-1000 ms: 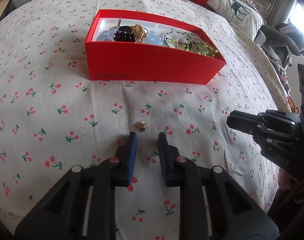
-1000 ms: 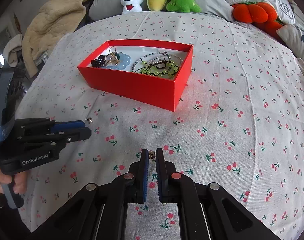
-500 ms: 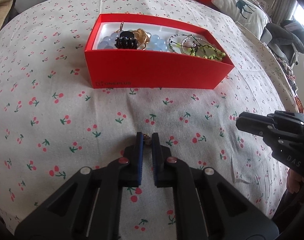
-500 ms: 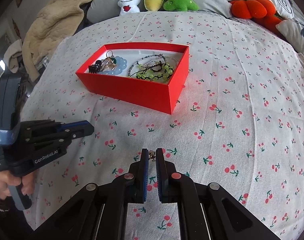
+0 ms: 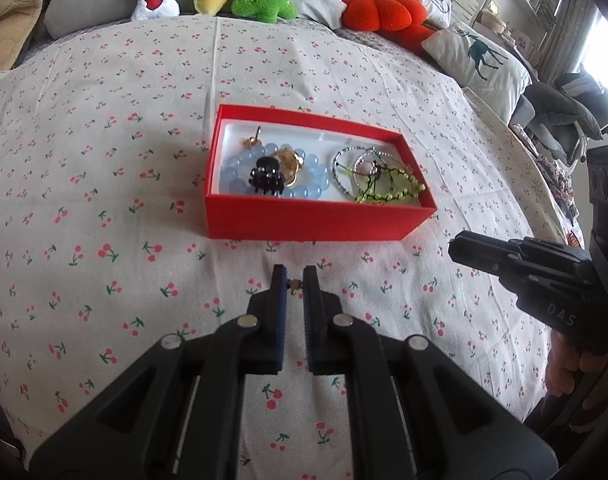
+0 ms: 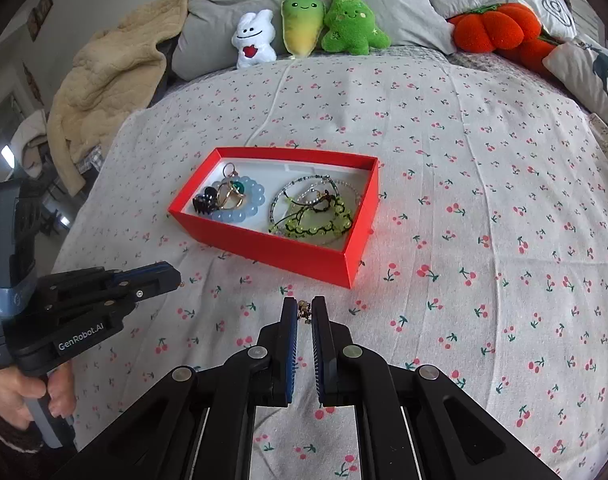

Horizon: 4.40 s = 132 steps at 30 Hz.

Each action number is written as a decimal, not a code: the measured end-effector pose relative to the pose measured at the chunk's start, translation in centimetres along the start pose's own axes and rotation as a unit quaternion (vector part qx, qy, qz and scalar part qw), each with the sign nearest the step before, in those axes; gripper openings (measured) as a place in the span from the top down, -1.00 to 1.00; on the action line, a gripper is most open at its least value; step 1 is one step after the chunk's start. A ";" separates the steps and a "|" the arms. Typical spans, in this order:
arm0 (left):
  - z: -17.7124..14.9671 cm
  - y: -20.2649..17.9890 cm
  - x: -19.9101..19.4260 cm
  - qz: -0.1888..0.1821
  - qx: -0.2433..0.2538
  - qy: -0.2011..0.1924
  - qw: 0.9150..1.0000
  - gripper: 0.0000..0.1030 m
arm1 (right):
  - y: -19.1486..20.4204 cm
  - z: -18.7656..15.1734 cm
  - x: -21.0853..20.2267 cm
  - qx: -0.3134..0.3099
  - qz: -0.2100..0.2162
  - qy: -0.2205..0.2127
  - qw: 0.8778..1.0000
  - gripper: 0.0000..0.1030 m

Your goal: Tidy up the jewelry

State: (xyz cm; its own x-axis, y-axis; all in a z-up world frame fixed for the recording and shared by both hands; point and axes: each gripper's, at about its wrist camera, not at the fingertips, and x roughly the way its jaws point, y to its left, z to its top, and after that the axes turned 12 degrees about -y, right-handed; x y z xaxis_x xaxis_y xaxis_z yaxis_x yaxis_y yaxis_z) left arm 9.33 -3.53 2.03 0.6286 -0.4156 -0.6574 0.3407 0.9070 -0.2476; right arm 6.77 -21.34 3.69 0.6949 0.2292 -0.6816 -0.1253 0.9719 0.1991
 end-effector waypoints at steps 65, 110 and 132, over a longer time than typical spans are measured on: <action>-4.3 0.5 -6.4 0.179 -0.011 0.009 0.984 -0.99 | 1.1 -2.7 -4.4 0.007 -0.091 -0.005 0.996 -1.00; -7.5 0.0 -8.5 0.198 0.003 0.015 0.980 -0.99 | 5.1 -6.6 -4.9 -0.039 -0.149 0.033 0.988 -1.00; -7.3 -0.2 -9.5 0.199 0.004 0.006 0.980 -0.99 | 5.4 -6.5 -5.7 -0.029 -0.151 0.025 0.988 -1.00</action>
State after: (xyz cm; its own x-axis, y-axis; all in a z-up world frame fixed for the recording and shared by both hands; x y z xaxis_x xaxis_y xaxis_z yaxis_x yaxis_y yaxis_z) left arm -1.82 0.70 3.08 0.7047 -0.0282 -0.7089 0.0754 0.9965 0.0353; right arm -2.45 -17.05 4.08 0.6711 -0.0716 -0.7379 0.0414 0.9974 -0.0591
